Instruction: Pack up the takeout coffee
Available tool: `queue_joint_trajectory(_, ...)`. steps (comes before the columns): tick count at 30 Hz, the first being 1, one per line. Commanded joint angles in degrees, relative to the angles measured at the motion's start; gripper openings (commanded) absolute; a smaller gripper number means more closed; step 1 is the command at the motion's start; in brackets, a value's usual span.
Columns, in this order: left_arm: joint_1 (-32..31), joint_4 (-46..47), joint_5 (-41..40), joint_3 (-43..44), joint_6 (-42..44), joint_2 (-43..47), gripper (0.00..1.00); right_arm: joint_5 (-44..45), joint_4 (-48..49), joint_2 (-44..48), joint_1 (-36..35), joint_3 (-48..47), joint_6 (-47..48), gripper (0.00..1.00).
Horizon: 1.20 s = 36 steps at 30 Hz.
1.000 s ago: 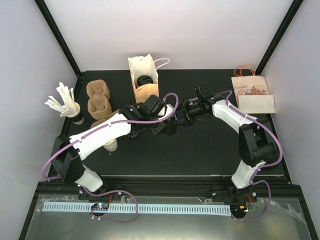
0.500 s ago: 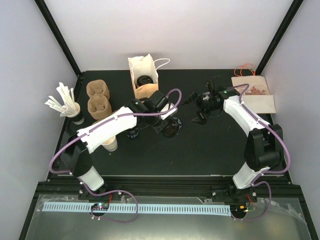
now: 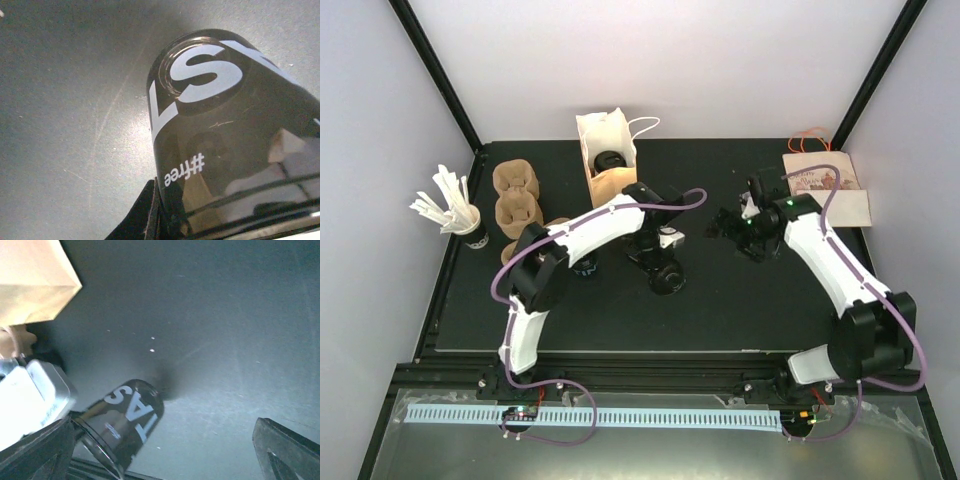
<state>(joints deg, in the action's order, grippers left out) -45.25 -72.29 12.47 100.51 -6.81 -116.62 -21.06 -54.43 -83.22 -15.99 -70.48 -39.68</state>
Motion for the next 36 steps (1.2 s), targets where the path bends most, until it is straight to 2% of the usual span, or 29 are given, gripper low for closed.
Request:
queue_joint_trajectory(1, 0.52, -9.79, 3.98, 7.48, -5.09, -3.94, 0.04, 5.15, -1.49, 4.82, 0.05, 5.52, 6.03, 0.99)
queue_joint_trajectory(4, 0.52, -11.73, 5.16, 11.48, -6.04, -6.03, 0.13, 8.34, -2.85, 7.21, 0.06, 8.18, 6.25, 0.99)
queue_joint_trajectory(6, 0.52, -11.79, 5.77, 11.91, -6.24, -6.29, 0.29, 9.56, -3.06, 8.62, 0.07, 9.61, 6.35, 1.00)
queue_joint_trajectory(10, 0.56, -10.89, 6.39, 11.81, -6.58, -5.65, 0.49, 11.07, -3.70, 10.36, 0.17, 10.85, 6.53, 1.00)
queue_joint_trajectory(15, 0.85, -7.84, 7.89, 11.64, -7.15, -3.19, 0.61, 13.38, -4.85, 11.88, 0.15, 10.88, 6.98, 1.00)
queue_joint_trajectory(21, 1.25, -3.27, 6.71, 9.77, -7.32, 3.30, 0.78, 24.37, -10.01, 14.05, 0.72, 7.39, 3.89, 1.00)
queue_joint_trajectory(23, 1.31, -0.82, 5.89, 8.25, -7.34, 6.18, 0.85, 26.83, -12.02, 14.27, 3.53, 7.03, 2.17, 1.00)
queue_joint_trajectory(27, 1.48, 4.88, 4.75, 4.42, -7.26, 12.23, 0.98, 29.00, -16.56, 14.80, 15.02, 7.71, -0.52, 1.00)
queue_joint_trajectory(32, 2.32, 8.63, 2.94, 1.85, -6.41, 17.56, 0.99, 39.81, -22.64, 18.46, 24.73, 5.32, -5.20, 1.00)
queue_joint_trajectory(36, 3.25, 10.12, 2.16, 0.03, -5.49, 20.91, 0.99, 37.56, -19.35, 21.76, 36.81, 7.14, -4.76, 1.00)
